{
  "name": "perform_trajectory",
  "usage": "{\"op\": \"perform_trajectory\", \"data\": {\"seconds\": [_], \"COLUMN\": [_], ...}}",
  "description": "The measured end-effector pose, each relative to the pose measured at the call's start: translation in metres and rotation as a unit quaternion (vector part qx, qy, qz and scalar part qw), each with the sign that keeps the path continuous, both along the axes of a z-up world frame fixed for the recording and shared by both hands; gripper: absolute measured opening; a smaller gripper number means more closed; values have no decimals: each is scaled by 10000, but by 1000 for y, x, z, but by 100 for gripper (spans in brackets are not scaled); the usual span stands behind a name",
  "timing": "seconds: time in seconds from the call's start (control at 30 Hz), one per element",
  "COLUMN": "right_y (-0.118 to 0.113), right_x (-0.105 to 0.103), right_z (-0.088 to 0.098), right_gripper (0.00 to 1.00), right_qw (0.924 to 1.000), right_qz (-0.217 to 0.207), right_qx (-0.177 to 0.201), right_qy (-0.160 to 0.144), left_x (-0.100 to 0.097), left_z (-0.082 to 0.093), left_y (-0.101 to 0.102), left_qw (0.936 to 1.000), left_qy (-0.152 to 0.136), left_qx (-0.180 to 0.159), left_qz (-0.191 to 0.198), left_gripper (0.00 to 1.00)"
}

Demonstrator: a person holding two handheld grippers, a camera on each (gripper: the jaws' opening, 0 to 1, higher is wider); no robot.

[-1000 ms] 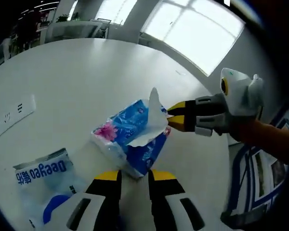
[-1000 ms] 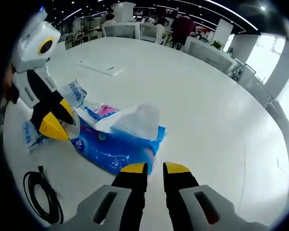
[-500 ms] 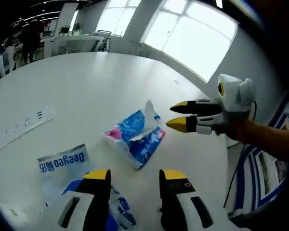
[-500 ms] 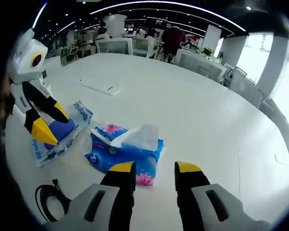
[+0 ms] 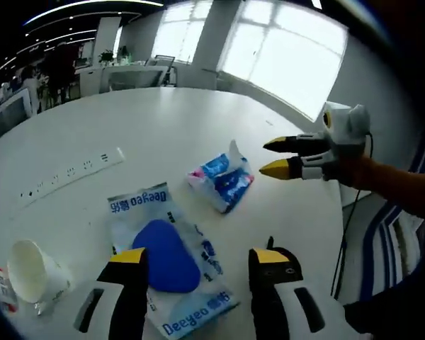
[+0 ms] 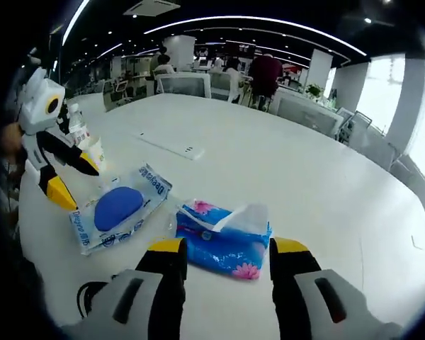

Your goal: Arrange the tabletop items into an orderly group along one side of the table until the central work area is clear of visible clutter.

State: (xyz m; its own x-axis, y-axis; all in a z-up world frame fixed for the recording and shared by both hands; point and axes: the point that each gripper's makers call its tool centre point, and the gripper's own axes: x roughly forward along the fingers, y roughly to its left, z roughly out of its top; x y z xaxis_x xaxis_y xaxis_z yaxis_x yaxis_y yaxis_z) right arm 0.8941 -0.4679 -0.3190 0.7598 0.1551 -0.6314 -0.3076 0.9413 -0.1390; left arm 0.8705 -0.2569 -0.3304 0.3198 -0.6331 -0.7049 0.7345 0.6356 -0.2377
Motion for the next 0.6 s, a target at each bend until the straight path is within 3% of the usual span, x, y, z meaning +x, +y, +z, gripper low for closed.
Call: {"op": "perform_trajectory", "data": {"seconds": [0.23,0.37,0.6], "right_y": [21,33,50], "right_x": [8,18,38], "right_z": [7,15,27], "right_gripper": [48,50,50], "right_qw": [9992,9974,9939], "right_qz": [395,712,1070], "right_qx": [-70,-109,-160], "right_qy": [-16,-74,-229], "left_x": [-19,-30,-38], "left_z": [0,1,7], "left_y": [30,46,59], "left_qw": [9983,9939,9882], "left_qy": [102,200,20], "left_qx": [43,-80,-309], "left_qz": [565,1078,1499], "left_gripper": [61,64,62]}}
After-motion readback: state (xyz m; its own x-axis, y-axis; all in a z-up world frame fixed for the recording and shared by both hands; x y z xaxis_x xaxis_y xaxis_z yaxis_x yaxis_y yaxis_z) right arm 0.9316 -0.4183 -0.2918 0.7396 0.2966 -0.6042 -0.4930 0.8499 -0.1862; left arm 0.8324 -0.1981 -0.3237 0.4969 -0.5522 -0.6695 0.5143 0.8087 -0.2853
